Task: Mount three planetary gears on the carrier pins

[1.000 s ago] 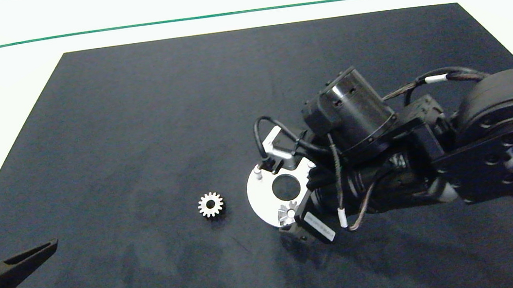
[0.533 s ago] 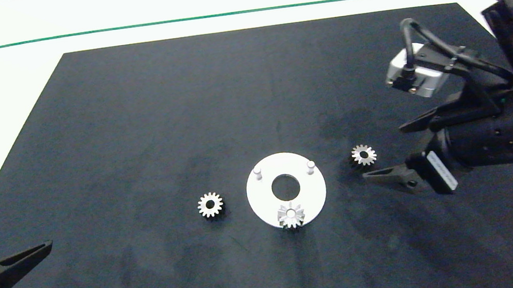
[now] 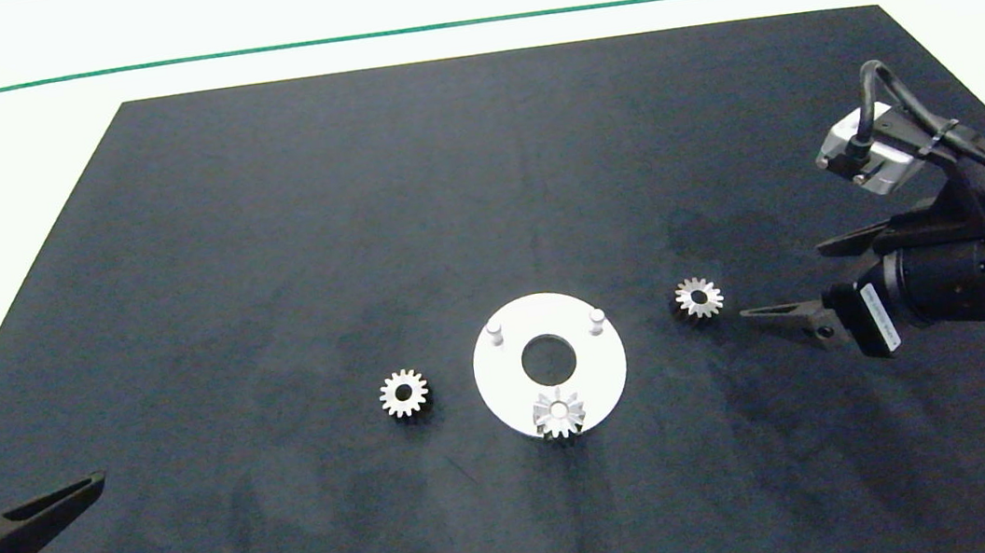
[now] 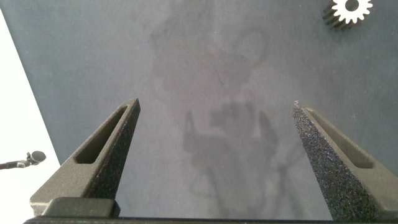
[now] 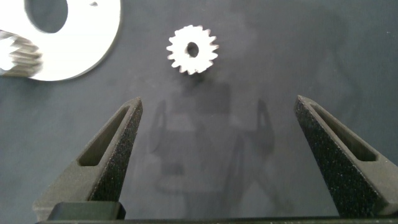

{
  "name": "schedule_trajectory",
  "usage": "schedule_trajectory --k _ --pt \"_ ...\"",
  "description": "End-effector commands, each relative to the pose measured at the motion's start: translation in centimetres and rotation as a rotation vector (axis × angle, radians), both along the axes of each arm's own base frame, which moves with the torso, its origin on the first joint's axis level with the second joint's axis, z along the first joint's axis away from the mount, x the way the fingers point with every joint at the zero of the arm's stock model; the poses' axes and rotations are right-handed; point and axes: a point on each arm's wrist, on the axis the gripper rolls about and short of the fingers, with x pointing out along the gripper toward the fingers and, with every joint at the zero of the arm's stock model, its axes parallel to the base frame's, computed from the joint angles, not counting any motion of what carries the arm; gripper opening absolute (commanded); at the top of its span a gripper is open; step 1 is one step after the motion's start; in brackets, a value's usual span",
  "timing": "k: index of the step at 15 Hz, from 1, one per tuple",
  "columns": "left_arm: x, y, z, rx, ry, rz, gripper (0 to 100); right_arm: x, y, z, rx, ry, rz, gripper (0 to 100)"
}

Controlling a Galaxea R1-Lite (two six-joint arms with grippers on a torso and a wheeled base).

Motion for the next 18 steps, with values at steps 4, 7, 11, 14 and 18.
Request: schedule_trajectory --k 4,7,11,14,18 --pt "0.2 0.0 -0.2 0.003 0.015 -0.005 100 5.0 1.3 -3.3 -0.023 0.092 -0.013 100" --pt "0.2 0.0 -0.2 0.004 0.015 -0.004 100 5.7 2.0 -4.1 -0.013 0.093 0.013 100" --pt "0.2 0.0 -0.1 0.004 0.011 -0.004 100 5.3 3.3 -4.1 0.007 0.099 0.076 100" --pt "0.2 0.0 -0.1 0.004 0.010 -0.003 100 5.3 3.5 -4.0 0.013 0.085 0.081 100" --pt "0.2 0.0 -0.1 0.004 0.008 -0.003 100 5.3 3.4 -3.9 0.017 0.067 0.078 93"
